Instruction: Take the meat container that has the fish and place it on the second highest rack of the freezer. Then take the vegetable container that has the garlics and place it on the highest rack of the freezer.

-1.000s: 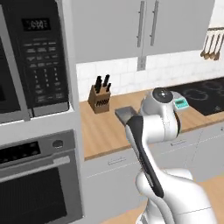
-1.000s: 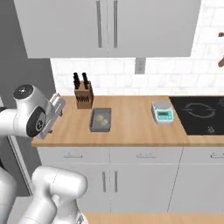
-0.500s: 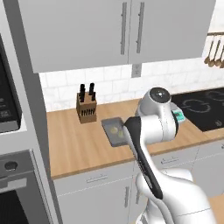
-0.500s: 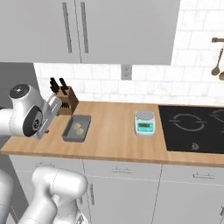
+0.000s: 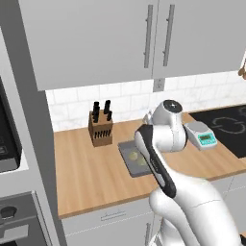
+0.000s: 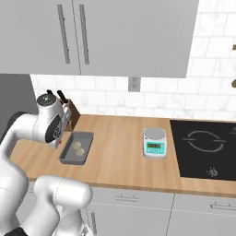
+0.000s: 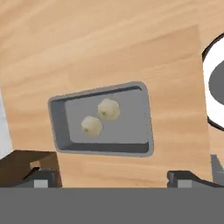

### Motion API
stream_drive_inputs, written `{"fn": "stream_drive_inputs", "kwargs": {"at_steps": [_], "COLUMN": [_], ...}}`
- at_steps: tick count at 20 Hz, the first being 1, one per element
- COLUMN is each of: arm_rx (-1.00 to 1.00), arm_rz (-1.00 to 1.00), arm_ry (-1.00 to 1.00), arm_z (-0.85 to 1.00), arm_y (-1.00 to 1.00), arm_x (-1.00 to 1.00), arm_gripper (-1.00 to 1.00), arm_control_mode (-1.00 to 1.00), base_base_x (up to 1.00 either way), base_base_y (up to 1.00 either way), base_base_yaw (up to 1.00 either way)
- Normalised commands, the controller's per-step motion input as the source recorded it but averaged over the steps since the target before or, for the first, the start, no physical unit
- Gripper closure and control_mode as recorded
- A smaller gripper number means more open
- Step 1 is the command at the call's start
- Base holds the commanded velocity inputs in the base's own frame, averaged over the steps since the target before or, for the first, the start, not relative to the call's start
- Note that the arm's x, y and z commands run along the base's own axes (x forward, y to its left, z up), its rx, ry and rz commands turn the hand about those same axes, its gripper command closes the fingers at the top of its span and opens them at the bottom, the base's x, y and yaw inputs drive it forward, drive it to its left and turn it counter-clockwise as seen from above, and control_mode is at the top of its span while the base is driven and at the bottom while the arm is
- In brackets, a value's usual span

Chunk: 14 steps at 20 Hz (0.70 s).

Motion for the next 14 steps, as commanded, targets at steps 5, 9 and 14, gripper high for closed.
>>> {"fn": "stream_drive_inputs", "kwargs": {"at_steps": [5,9,14], "arm_rx": [-0.07,-0.04,-0.15], "arm_rz": [0.61,0.34,0.28], "arm_ry": [0.21,0.01,0.02], "arm_z": [-1.00,-0.71,-0.60], "arm_y": [-0.10,0.13,0.02], "arm_x": [-0.18,-0.08,-0.21], "arm_gripper": [-1.00,-1.00,-1.00], "arm_control_mode": [-1.00,-1.00,-1.00], "base_base_x": [0.00,0.00,0.00], "base_base_y": [0.00,0.00,0.00], "base_base_yaw": [0.00,0.00,0.00]}}
